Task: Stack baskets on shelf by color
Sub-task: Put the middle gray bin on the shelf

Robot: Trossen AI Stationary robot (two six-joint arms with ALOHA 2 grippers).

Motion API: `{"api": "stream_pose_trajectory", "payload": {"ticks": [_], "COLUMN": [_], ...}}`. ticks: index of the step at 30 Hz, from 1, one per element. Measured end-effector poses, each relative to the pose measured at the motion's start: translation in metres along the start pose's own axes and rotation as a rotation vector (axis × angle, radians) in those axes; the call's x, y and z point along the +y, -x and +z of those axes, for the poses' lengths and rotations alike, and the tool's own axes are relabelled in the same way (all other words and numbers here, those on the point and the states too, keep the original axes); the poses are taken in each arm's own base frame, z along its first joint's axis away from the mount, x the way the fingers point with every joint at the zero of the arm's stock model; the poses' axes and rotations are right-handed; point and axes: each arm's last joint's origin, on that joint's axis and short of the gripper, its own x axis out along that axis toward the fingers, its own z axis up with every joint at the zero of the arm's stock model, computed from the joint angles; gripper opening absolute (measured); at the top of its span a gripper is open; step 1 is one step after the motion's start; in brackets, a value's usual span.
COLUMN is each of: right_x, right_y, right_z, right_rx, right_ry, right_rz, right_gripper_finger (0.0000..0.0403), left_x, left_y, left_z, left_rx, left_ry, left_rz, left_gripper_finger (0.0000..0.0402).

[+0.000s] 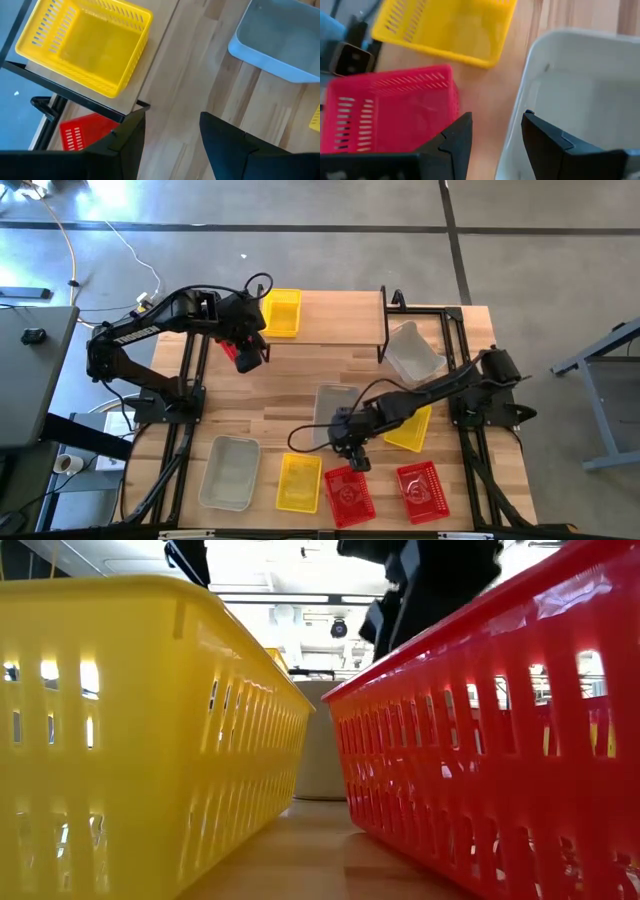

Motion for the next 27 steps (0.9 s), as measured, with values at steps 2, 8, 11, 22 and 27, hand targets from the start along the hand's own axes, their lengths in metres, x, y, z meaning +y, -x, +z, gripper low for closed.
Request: {"api": "stream_pose_trajectory", "payload": {"ticks": [2,8,11,22,27], "right_x": [-0.001,-0.005,-0.008,-0.008,-0.006], "right_y": [-0.006,-0.021,-0.025,-0.027,-0.026], "right_z": [-0.002,-0.012,-0.016,-0.020,-0.020], "right_rx": [0.019,0.107,0.143,0.185,0.192], "right_ry": [-0.024,-0.079,-0.095,-0.142,-0.137], "right_rz": [0.003,-0.032,-0.072,-0.052,-0.030], "right_gripper_finger": [0.0154,0.0154,0.0154,0.0047,0.0013], "left_x": [0.000,0.000,0.000,0.000,0.000], "left_y": [0.000,0.000,0.000,0.000,0.000], "left_z": [0.000,0.000,0.000,0.000,0.000], "left_rx": [0.000,0.000,0.000,-0.001,-0.001], "left_ry": [0.000,0.000,0.000,0.000,-0.001], "left_rz": [0.001,0.003,0.003,0.003,0.004], "left_gripper_finger": [0.0179,0.0179,0.0179,0.0179,0.0179]}}
